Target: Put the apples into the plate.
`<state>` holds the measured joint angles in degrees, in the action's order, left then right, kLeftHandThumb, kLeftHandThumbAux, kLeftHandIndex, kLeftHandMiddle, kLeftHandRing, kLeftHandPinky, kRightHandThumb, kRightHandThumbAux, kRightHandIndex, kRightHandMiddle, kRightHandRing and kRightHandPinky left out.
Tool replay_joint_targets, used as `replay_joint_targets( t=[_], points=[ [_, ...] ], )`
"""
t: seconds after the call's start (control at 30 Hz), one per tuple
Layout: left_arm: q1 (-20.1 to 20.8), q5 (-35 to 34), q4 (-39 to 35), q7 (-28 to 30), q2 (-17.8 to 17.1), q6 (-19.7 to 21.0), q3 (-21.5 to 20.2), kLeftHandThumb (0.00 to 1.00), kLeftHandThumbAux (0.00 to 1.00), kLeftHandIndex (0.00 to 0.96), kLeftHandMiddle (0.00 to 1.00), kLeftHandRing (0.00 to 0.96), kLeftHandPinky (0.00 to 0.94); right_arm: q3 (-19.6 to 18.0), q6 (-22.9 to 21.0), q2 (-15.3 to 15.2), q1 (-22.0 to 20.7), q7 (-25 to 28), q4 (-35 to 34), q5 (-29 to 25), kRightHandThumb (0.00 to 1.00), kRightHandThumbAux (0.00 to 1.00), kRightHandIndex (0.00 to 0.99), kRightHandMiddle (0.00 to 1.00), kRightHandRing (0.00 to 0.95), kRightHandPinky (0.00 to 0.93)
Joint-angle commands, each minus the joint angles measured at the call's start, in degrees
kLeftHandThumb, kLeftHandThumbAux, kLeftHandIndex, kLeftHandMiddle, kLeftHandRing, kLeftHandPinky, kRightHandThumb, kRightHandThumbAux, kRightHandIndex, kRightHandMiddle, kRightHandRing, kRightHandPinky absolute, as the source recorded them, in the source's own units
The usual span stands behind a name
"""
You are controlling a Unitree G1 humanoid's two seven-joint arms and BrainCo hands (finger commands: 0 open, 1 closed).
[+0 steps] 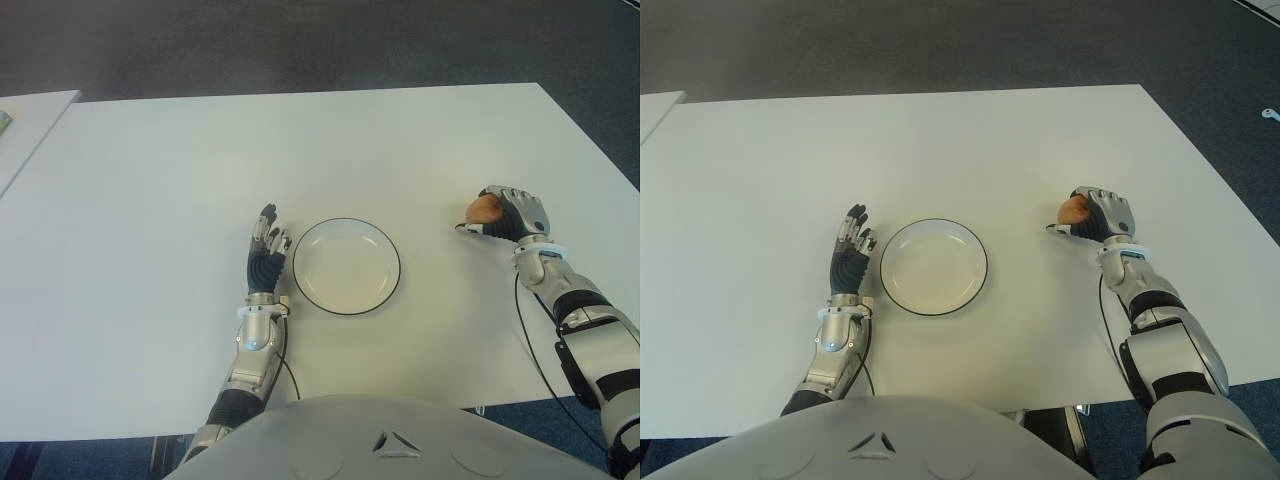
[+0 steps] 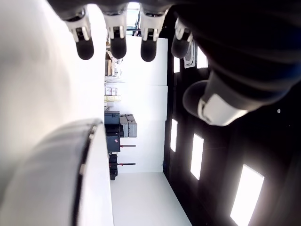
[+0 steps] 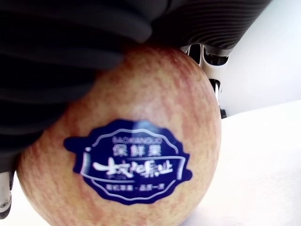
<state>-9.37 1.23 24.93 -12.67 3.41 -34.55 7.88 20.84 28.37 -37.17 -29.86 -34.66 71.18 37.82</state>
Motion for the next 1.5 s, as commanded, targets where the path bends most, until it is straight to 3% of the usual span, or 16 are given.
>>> replay_joint_targets(
  t=[0.03, 0.83, 1.23, 1.5],
  points=[
    [-3.61, -1.21, 8.63, 0.48, 3.63, 1.04, -1.0, 0.034, 0.568, 0.064, 0.092, 0.07, 0.045, 0.57, -0.44, 0.26, 0.71, 0.67, 1.6, 0.03, 0.488, 0.707, 0.782, 0.869, 0.854, 0.84],
    [-3.88, -2.5, 8.03, 1.55, 4.45, 1.22, -1.03, 0.064, 0.576, 0.065, 0.091, 0.07, 0.054, 1.79, 0.41, -0.34, -0.13, -1.17, 2.16, 1.03, 0.502, 0.725, 0.808, 0.903, 0.877, 0.868],
    [-3.55, -0.86, 8.5, 0.25, 4.16, 1.49, -0.93, 0.028, 0.591, 0.051, 0.08, 0.062, 0.037, 1.76, 0.84, -0.45, -2.13, -1.6, 1.46, 0.73, 0.515, 0.715, 0.797, 0.887, 0.864, 0.848],
    [-3.35, -0.35, 8.68, 0.06, 4.07, 1.29, -0.92, 0.018, 0.597, 0.045, 0.075, 0.057, 0.031, 0.78, 2.24, -1.05, -3.58, -2.29, -5.22, 0.4, 0.53, 0.706, 0.771, 0.866, 0.847, 0.837]
  ],
)
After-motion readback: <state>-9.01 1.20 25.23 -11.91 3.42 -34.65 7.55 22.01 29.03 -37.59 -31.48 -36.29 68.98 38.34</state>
